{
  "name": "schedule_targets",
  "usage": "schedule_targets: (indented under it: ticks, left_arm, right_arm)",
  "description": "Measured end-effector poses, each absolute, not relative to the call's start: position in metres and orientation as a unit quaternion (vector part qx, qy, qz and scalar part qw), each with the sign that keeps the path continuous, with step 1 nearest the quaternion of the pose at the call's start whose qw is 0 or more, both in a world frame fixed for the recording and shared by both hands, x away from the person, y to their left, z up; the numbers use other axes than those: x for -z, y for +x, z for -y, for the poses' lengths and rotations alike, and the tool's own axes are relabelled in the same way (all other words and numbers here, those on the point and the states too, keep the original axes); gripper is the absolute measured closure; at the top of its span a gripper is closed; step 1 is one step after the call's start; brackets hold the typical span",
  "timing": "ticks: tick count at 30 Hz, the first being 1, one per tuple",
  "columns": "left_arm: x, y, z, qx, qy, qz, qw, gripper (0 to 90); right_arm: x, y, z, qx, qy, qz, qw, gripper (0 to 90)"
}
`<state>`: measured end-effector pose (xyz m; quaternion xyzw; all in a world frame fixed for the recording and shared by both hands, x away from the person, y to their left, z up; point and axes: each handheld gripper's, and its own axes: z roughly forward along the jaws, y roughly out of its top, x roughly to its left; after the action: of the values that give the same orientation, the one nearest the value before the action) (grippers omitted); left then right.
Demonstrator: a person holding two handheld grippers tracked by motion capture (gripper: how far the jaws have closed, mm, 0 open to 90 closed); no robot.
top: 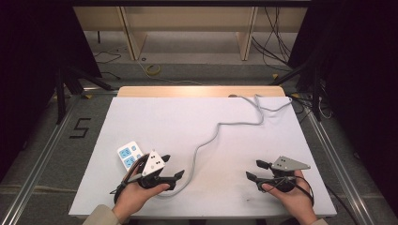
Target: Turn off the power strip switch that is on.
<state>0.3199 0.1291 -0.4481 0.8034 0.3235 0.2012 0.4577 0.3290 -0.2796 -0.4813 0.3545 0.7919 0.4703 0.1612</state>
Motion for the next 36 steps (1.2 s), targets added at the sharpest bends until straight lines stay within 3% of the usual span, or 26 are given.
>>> schedule_targets:
  ticks: [8,10,19,23,36]
  left_arm:
    - [0.447,0.319,-0.131,-0.203,0.804,-0.324,0.455,29.1]
    - [0.447,0.318,-0.131,-0.202,0.804,-0.324,0.456,33.2]
    - [0.438,0.319,-0.136,-0.235,0.798,-0.317,0.456,76.2]
    - [0.434,0.319,-0.138,-0.241,0.794,-0.319,0.458,88.6]
    - [0.426,0.32,-0.145,-0.242,0.79,-0.329,0.458,89.7]
  right_arm:
    - [0.481,0.328,0.278,-0.471,0.352,-0.793,0.162,35.7]
    - [0.481,0.328,0.278,-0.471,0.352,-0.792,0.161,35.7]
    - [0.481,0.329,0.278,-0.47,0.352,-0.793,0.161,35.7]
    - [0.481,0.329,0.277,-0.47,0.352,-0.794,0.16,35.7]
    - [0.481,0.329,0.278,-0.469,0.352,-0.794,0.16,35.7]
